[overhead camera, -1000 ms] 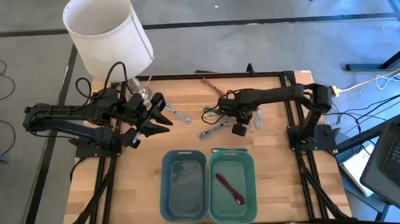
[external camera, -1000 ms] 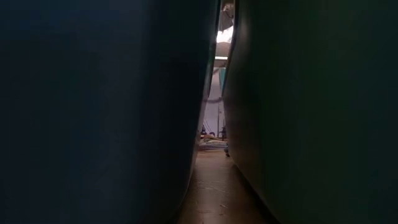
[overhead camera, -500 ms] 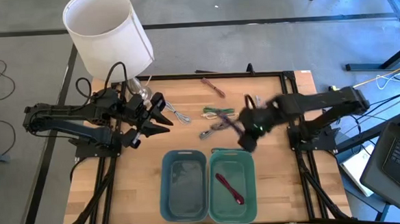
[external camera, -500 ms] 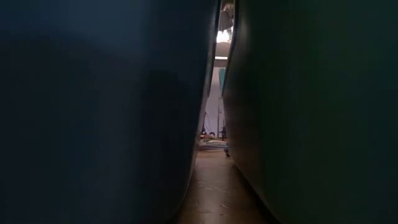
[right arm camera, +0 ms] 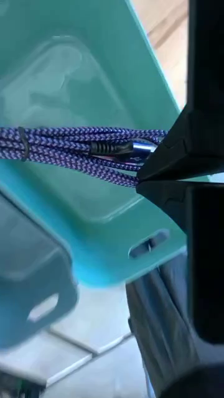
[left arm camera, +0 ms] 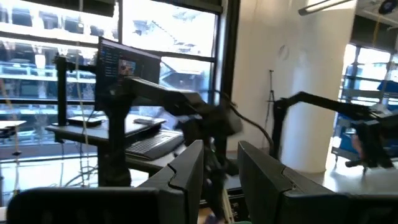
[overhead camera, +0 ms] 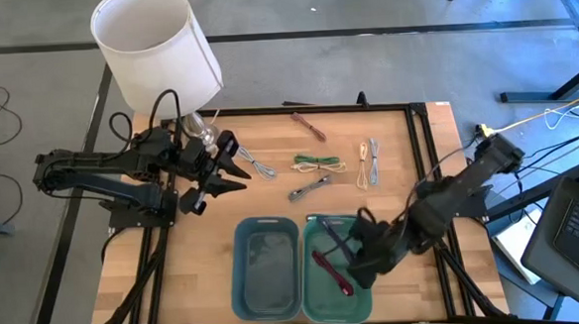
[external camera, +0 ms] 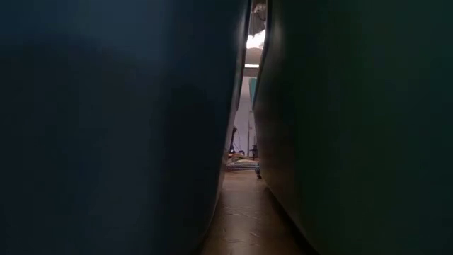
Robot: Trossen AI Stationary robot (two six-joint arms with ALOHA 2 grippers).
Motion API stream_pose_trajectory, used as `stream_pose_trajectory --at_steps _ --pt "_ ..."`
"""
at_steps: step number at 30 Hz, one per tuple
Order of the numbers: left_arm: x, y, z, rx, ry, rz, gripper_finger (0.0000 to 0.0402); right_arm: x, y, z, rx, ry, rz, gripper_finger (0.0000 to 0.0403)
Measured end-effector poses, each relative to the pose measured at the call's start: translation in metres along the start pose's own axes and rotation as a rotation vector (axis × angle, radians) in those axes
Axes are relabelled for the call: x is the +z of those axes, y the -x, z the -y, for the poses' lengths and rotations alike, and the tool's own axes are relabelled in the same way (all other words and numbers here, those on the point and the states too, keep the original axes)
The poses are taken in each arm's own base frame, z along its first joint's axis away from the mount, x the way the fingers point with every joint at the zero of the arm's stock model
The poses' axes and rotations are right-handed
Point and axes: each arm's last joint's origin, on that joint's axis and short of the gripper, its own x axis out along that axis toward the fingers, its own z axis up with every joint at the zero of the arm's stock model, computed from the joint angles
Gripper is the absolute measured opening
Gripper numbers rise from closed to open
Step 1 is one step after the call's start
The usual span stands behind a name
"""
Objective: Pick and place USB-C Cables
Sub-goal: Put the black and violet charger cable into the green container
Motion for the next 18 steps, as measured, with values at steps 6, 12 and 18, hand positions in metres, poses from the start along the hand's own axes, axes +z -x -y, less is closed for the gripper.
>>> stream_pose_trajectory --at_steps 6,12,18 --pt "0.001 0.000 -0.001 0.027 -0.026 0.009 0.0092 -0.005 -0.039 -0.005 -0.067 0.002 -0.051 0.0001" --pt "0.001 0.000 -0.002 0.075 -0.041 0.014 0.0092 -0.010 -0.068 -0.007 -0.105 0.001 -0.134 0.0002" --pt "0.001 0.000 -0.002 0.076 -0.042 0.015 0.0092 -0.011 -0.092 -0.004 -0.173 -0.001 -0.151 0.0002"
